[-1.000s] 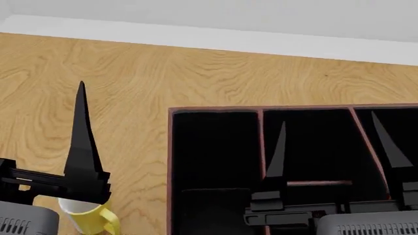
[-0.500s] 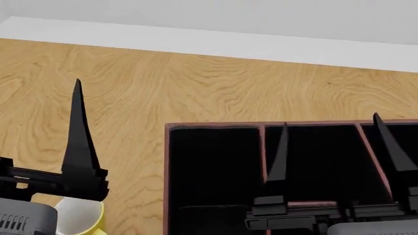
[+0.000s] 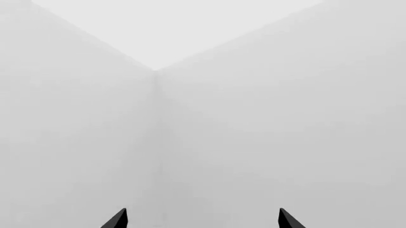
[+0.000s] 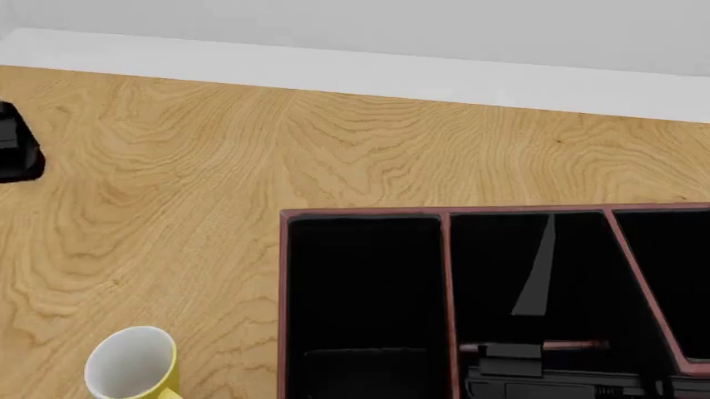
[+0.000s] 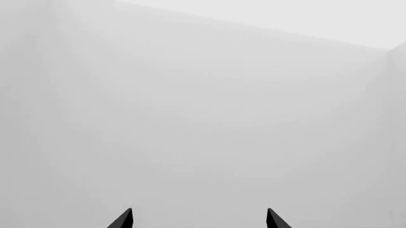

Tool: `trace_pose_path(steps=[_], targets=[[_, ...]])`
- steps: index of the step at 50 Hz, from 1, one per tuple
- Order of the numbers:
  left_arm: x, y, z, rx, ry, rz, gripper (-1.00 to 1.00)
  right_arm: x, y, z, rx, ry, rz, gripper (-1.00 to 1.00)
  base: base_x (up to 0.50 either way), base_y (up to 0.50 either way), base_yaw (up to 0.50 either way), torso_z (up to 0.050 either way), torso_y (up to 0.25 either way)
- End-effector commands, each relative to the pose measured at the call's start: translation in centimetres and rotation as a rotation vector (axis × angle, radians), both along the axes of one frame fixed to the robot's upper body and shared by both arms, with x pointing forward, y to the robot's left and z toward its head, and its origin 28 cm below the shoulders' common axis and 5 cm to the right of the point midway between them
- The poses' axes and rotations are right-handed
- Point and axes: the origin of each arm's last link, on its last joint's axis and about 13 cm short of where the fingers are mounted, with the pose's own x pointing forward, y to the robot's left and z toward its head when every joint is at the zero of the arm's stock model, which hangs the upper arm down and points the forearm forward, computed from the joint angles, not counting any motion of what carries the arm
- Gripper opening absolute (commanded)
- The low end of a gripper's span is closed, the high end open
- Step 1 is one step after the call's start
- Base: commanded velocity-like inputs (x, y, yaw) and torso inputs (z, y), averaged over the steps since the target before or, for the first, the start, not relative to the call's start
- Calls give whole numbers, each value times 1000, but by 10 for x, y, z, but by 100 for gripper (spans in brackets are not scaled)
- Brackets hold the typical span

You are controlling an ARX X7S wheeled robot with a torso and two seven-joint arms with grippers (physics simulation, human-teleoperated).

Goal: Pick up the book and place it in the back compartment of the caddy.

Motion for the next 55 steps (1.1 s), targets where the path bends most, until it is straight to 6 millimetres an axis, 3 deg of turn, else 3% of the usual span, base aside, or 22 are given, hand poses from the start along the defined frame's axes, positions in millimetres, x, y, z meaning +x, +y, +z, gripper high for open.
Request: trace_pose_path(steps=[1,6,14,25,34,44,49,55], targets=[[16,24,42,-212,41,195,100,-12,-5,5,4,-26,-52,100,0,0,0,0,0],[30,34,61,-238,66,235,100,-12,-5,5,4,-27,-49,100,0,0,0,0,0],[56,52,71,-310,138,320,100,-11,-3,6,5,-26,-43,100,0,0,0,0,0],[71,67,79,-410,170,384,100,-11,-5,4,5,-26,-34,100,0,0,0,0,0],[89,86,101,-511,205,426,100,-10,-6,2,8,-24,-27,100,0,0,0,0,0],[104,90,127,-561,224,429,100,-10,-7,2,9,-28,-21,100,0,0,0,0,0],[112,93,124,-659,278,428,100,-11,-6,3,8,-29,-20,100,0,0,0,0,0],[125,99,125,-660,309,493,100,-10,-5,2,9,-26,-13,100,0,0,0,0,0]])
